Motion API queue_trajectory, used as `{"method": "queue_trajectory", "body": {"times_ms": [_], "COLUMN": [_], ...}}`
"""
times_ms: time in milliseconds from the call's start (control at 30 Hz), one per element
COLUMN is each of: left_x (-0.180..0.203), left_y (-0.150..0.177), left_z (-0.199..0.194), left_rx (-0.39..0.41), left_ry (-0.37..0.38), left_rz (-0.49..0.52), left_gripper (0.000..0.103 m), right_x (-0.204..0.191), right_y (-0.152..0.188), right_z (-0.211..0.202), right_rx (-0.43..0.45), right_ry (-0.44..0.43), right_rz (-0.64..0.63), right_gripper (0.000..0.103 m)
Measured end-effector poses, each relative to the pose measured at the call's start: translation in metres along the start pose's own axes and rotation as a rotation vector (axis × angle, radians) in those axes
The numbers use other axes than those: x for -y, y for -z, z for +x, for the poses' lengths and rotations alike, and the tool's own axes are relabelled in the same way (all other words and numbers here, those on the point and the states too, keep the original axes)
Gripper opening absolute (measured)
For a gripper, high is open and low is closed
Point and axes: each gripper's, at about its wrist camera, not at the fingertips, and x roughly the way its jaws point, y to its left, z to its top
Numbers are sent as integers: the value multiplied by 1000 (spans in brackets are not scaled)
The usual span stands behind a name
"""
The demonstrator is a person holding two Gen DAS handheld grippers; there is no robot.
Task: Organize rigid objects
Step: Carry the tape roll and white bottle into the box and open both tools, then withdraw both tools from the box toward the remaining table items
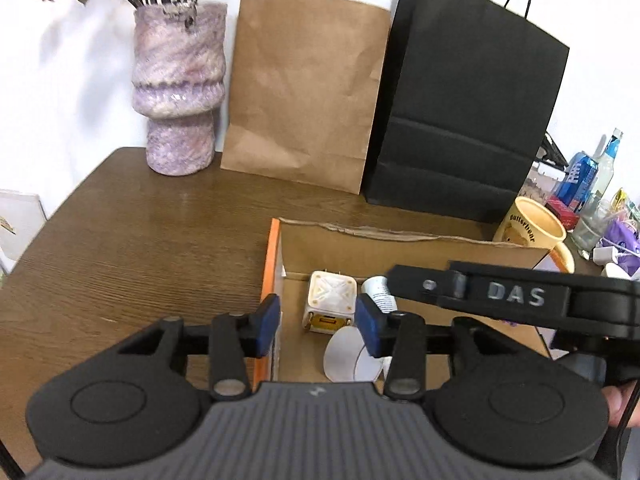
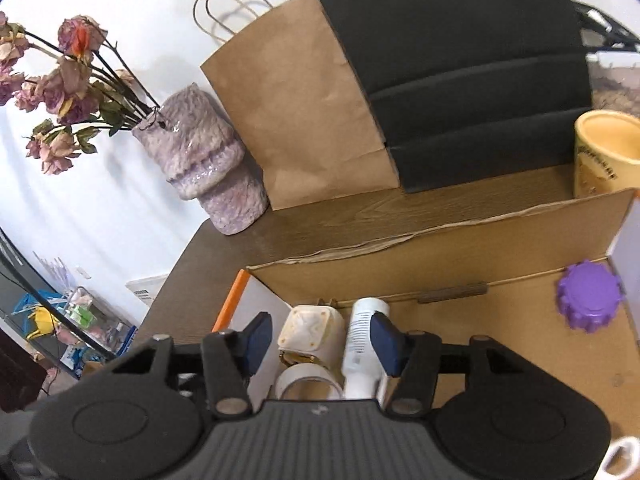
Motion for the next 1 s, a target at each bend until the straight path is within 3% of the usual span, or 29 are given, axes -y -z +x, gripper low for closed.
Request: {"method": "queue_trajectory", "body": {"times_ms": [33,167,233,300,333,433,500,800,1000], "left_x": [1,7,9,13,15,22,29,55,58], "left_y": [-1,-3,3,12,17,28,35,69,133], "left_z": [-6,-37,-51,-65,-73,-96,-111,-174,-239], "left_rx": [9,32,32,38,48,78,93,185,367], "left_ry": [-15,-20,-12,-32,-42,-57,-56,-60,-53], "left_rz": [6,58,65,70,72,78,89,149,196], "left_gripper": [70,86,93,99,101,103,103,103,103], "right_x": [1,5,9,16,20,29,35,33,19], "right_y": [-1,-7,-4,2,7,22,32,71,135], "right_z": [-9,-53,-82,-109,-120,-151,-169,-230,-278], "right_rx": [4,39,64,74,80,80,90,151,310], "right_ry": [5,53,99,159,191,301,326,316,299], "right_rz": [-4,-73,-123,-177,-201,-266,-274,-289,-374], "right_gripper": [55,58,68,86,88,90,90,90,91]}}
